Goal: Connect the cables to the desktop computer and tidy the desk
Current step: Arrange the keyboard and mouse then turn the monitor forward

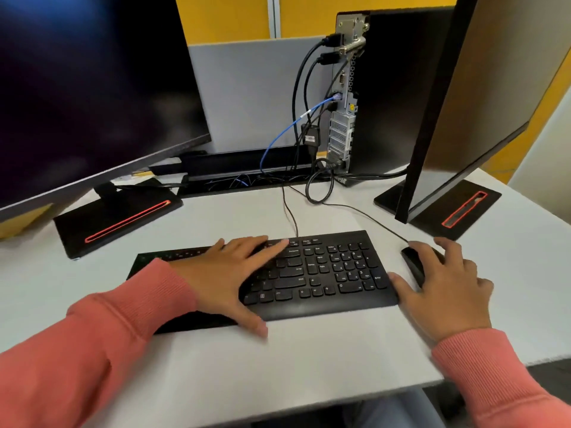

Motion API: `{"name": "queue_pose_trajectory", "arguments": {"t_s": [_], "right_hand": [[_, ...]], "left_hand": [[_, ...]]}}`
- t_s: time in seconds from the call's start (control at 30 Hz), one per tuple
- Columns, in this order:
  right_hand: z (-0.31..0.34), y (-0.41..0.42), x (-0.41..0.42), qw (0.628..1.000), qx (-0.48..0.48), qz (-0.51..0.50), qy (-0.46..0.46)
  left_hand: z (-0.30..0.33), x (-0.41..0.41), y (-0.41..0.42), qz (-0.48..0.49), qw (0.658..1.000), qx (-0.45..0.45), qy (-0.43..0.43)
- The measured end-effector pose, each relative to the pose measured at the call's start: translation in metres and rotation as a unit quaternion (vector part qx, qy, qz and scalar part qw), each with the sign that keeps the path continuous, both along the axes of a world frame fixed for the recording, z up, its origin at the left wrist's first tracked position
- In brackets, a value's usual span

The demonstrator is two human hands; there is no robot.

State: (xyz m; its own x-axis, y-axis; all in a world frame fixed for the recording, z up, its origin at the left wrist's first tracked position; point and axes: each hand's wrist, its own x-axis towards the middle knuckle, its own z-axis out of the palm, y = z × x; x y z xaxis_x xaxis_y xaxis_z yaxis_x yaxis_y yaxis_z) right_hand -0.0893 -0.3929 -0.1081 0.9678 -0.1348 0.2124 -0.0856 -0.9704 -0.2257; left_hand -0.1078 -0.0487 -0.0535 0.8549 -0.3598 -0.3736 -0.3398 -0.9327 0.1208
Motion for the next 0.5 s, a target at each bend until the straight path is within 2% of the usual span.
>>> {"name": "queue_pose_trajectory", "arguments": {"t_s": [0.1, 0.27, 0.5], "right_hand": [[0.003, 0.003, -0.003, 1.0, -0.002, -0.001, 0.002], [0.009, 0.006, -0.004, 1.0, -0.006, -0.005, 0.017], [0.006, 0.038, -0.012, 0.999, -0.044, -0.005, 0.024]], "left_hand": [[-0.013, -0.008, 0.001, 0.005, 0.997, 0.063, -0.038], [-0.013, -0.005, 0.004, 0.003, 0.995, 0.058, -0.087], [-0.01, -0.024, 0.045, 0.021, 0.994, 0.055, -0.094]]}}
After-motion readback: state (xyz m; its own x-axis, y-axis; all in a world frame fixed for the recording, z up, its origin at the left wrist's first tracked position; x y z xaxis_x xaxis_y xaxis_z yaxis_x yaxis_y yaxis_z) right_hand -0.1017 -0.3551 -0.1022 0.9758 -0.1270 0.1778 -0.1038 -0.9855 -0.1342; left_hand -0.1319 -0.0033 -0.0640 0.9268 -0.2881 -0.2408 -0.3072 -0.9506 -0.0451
